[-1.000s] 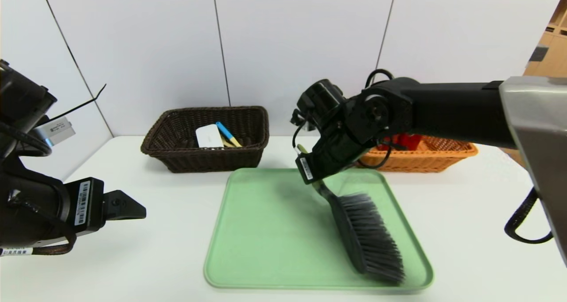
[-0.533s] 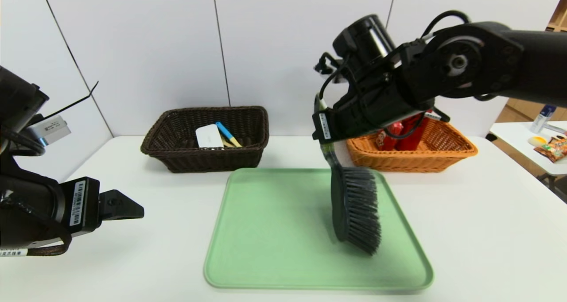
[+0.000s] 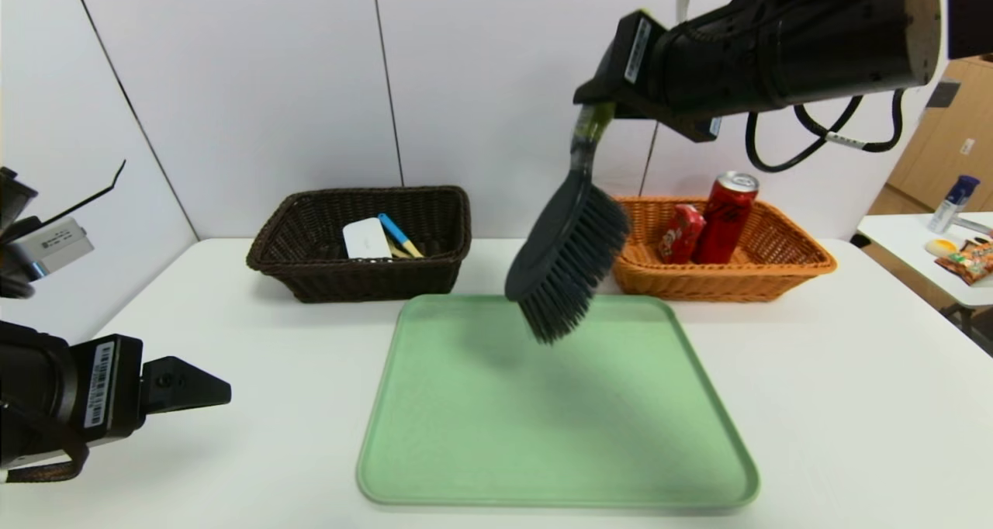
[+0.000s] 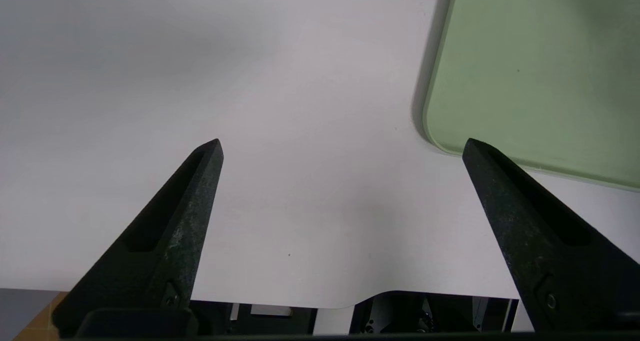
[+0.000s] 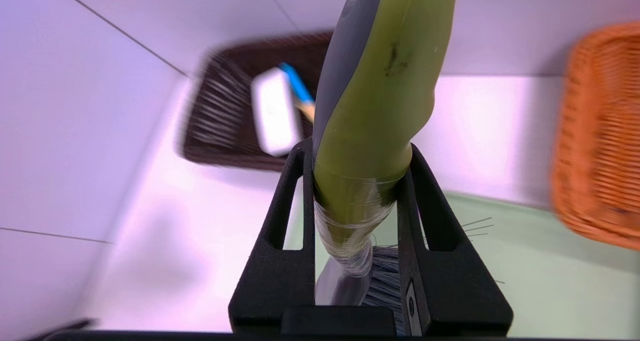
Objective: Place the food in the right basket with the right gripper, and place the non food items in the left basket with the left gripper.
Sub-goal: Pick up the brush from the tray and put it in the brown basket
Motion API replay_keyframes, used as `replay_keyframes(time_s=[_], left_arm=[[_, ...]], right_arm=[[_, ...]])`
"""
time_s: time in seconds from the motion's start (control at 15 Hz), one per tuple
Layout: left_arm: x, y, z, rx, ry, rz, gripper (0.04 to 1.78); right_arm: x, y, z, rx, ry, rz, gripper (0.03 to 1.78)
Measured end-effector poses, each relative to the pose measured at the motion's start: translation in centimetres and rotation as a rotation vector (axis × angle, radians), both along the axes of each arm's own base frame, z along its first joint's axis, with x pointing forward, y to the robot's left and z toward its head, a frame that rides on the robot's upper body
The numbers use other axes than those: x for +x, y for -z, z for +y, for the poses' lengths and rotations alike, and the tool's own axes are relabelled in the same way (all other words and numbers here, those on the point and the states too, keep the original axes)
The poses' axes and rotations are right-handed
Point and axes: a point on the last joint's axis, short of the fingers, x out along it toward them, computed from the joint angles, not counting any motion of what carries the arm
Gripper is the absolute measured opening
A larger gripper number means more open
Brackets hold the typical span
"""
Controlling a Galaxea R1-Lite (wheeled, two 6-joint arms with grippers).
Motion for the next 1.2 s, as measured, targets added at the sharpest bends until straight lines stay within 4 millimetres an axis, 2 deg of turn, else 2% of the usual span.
replay_keyframes(time_s=[0.13, 0.27, 0.6, 0.73, 0.93, 1.07, 1.2], left_arm=[[-0.3, 0.1, 0.2, -0.002, -0.001, 0.003, 1.69], [-0.8, 0.3, 0.4, -0.003, -0.001, 0.002, 1.69], [-3.0, 1.4, 1.5, 0.001, 0.006, 0.0, 1.69], [-4.1, 2.0, 2.1, 0.001, 0.009, -0.004, 1.69], [-5.2, 2.6, 2.7, -0.001, 0.009, -0.01, 1.69], [-5.5, 2.6, 2.9, -0.007, 0.004, -0.023, 1.69], [-5.6, 2.6, 3.0, -0.01, 0.0, -0.026, 1.69]], right_arm=[[-0.4, -1.9, -0.5, 0.197, -0.04, -0.029, 0.45], [0.0, -2.9, -0.5, 0.359, -0.059, -0.059, 0.45], [4.5, -2.5, 0.9, 0.779, -0.054, -0.09, 0.45], [7.1, -0.7, 1.6, 0.939, -0.055, -0.025, 0.45], [10.8, 2.9, 2.7, 1.089, -0.046, 0.051, 0.45], [12.3, 5.5, 4.8, 1.101, -0.075, 0.037, 0.45], [12.7, 8.0, 7.2, 1.091, -0.098, 0.061, 0.45]])
